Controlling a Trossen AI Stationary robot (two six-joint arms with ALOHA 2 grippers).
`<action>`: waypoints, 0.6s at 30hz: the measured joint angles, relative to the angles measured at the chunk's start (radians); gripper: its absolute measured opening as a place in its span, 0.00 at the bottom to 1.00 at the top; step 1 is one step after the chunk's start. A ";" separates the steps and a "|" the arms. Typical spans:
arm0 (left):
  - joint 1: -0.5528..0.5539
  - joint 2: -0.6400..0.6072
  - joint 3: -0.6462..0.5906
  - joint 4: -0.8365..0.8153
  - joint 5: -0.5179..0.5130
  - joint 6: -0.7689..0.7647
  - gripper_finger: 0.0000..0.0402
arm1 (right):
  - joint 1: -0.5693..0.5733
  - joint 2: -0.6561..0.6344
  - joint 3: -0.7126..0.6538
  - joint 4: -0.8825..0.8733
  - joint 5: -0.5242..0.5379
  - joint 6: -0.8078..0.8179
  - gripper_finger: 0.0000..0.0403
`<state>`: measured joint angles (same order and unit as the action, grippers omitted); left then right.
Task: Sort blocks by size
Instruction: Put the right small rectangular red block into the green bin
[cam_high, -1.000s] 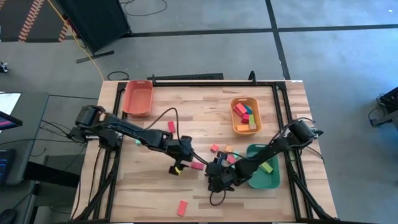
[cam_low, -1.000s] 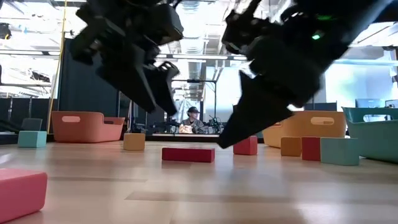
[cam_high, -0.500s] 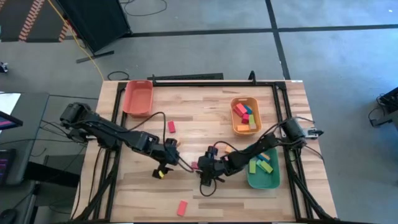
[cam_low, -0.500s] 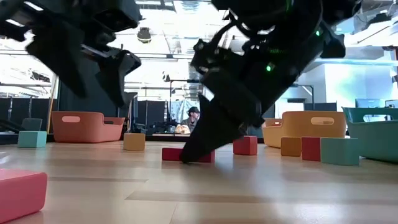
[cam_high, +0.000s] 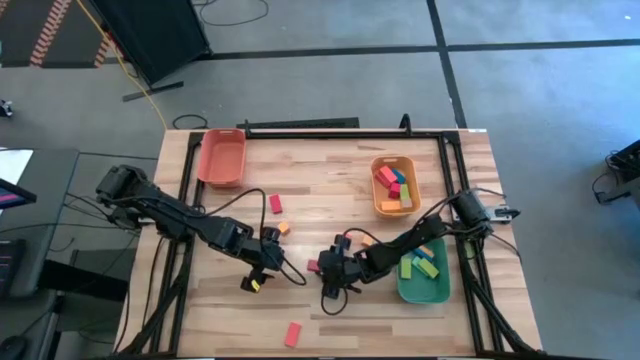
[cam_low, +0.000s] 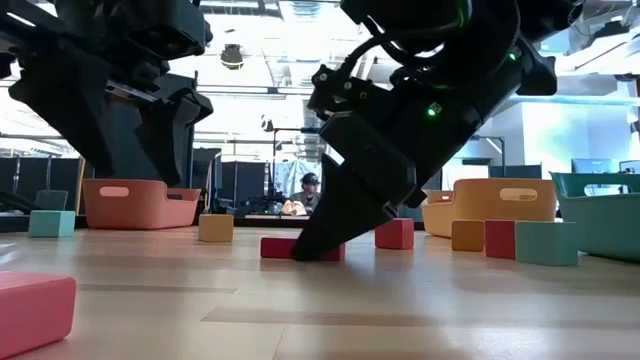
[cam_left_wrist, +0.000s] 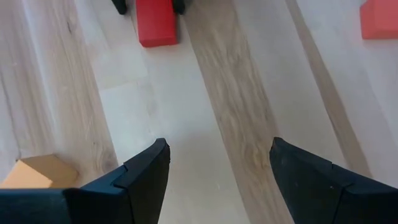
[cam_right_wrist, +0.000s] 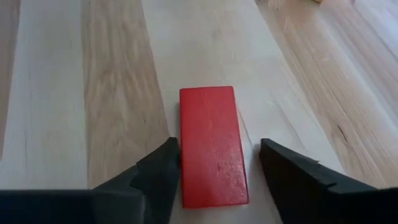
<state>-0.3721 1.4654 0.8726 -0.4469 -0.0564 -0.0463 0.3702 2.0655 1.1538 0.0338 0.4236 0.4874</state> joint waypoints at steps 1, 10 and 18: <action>0.000 0.000 0.000 0.000 -0.003 0.000 0.66 | 0.002 0.000 0.000 0.000 0.000 0.002 0.58; 0.000 0.000 0.000 0.021 -0.008 0.007 0.66 | 0.014 -0.009 0.000 -0.012 0.002 0.002 0.39; 0.000 0.000 0.000 0.054 -0.009 0.019 0.66 | 0.060 -0.150 -0.003 -0.206 -0.011 0.067 0.39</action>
<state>-0.3721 1.4654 0.8726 -0.3928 -0.0654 -0.0270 0.4298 1.9159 1.1508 -0.1726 0.4128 0.5543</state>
